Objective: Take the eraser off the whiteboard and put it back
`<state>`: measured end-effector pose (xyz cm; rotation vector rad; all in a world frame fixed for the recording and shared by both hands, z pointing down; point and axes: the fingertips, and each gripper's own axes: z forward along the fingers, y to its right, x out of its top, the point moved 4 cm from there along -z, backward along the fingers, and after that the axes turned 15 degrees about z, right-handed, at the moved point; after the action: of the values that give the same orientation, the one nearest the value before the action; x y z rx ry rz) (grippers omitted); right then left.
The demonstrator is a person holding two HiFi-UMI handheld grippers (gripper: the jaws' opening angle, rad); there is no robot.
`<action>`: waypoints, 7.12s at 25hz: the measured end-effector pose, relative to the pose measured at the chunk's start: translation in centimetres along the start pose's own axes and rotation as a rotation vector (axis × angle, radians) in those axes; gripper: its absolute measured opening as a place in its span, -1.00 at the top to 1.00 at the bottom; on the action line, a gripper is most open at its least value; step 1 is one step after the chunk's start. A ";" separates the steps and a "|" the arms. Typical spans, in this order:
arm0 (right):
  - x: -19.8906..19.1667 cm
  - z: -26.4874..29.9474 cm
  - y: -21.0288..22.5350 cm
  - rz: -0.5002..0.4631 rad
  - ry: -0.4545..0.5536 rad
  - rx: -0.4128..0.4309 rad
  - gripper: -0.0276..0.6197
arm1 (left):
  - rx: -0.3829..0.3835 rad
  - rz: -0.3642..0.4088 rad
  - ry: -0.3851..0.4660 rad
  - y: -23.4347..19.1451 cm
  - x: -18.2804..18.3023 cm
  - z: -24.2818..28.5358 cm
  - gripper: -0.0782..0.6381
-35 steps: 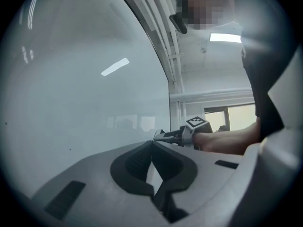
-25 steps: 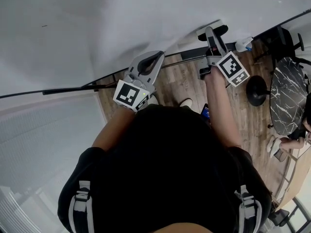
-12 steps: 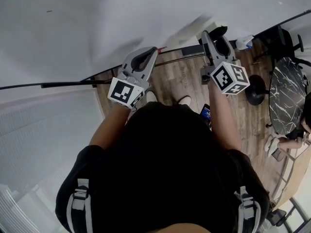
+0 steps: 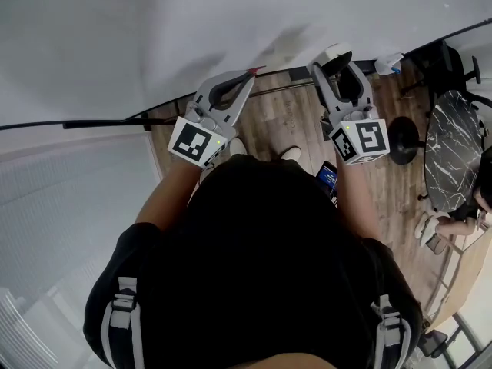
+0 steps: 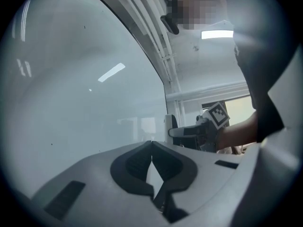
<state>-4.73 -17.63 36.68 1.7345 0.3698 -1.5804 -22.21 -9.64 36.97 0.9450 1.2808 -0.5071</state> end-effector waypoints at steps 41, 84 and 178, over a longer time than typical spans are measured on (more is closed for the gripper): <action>-1.2 -0.7 -1.3 0.020 -0.053 0.071 0.22 | -0.027 -0.048 -0.028 0.0 0.1 1.1 0.77; 5.0 -15.5 24.1 0.028 0.073 -0.263 0.21 | -0.349 -0.055 0.080 17.2 4.5 28.5 0.77; 0.0 -5.8 2.9 -0.013 -0.045 0.054 0.91 | -0.134 -0.055 -0.020 5.4 2.5 7.8 0.77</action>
<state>1.36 -15.65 37.39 1.7374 0.3192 -1.6494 -12.93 -12.64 36.25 0.7932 1.3090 -0.4656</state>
